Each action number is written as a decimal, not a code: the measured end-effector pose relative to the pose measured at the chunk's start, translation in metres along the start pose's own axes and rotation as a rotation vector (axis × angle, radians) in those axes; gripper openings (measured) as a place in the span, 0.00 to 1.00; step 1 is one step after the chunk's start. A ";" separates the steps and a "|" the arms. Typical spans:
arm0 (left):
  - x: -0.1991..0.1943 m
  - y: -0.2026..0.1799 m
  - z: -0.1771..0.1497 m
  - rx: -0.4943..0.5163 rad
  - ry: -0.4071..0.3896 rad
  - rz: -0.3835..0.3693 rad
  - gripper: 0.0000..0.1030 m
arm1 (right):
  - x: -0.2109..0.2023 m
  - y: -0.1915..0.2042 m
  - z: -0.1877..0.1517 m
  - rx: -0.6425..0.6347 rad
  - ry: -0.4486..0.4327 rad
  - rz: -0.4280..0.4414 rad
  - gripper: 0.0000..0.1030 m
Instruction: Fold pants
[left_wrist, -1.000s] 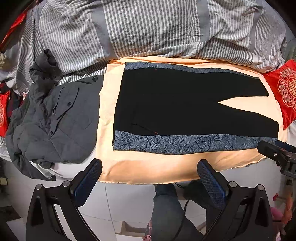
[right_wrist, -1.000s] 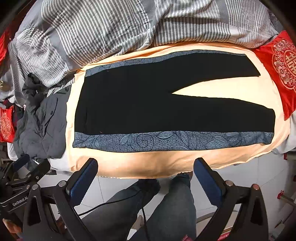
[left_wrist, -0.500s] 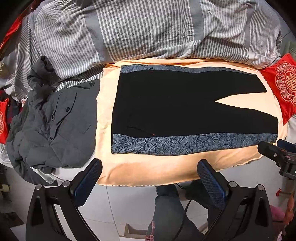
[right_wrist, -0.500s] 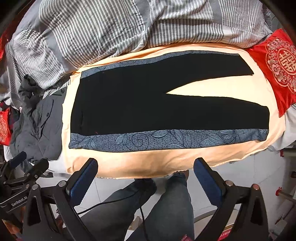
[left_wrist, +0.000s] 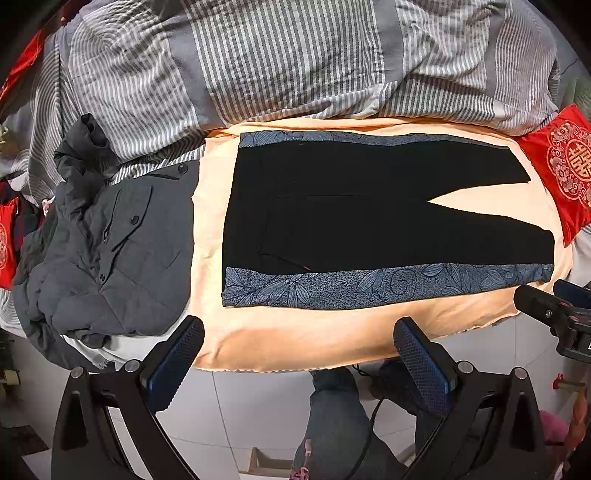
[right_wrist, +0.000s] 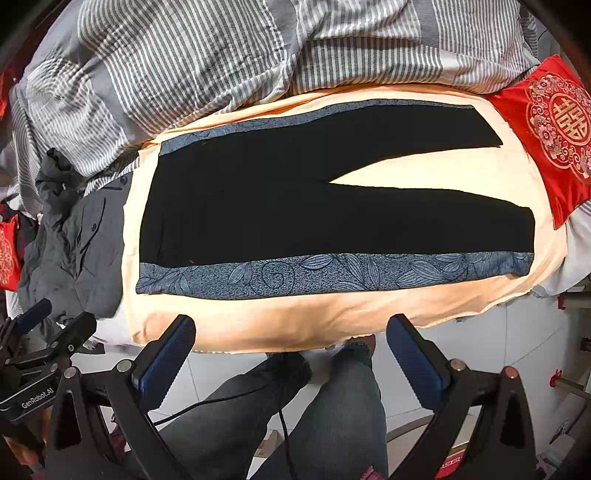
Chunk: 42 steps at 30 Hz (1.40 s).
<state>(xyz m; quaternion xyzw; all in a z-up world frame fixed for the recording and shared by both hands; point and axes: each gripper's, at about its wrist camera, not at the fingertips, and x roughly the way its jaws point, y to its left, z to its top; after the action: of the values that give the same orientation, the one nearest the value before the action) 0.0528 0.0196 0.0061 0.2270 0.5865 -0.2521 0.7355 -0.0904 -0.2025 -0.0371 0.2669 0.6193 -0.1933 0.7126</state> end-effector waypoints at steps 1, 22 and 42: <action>0.000 0.000 0.000 -0.001 0.000 0.000 1.00 | 0.000 0.001 -0.001 -0.001 -0.001 -0.001 1.00; 0.002 0.002 -0.005 -0.001 0.002 -0.003 1.00 | 0.005 0.004 -0.005 0.011 0.015 -0.001 1.00; 0.017 0.006 0.003 -0.023 0.021 0.016 1.00 | 0.014 -0.002 0.004 0.025 0.026 0.022 1.00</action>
<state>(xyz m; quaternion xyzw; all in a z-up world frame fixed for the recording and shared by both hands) 0.0624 0.0204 -0.0094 0.2258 0.5951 -0.2370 0.7340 -0.0863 -0.2054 -0.0509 0.2849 0.6232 -0.1896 0.7033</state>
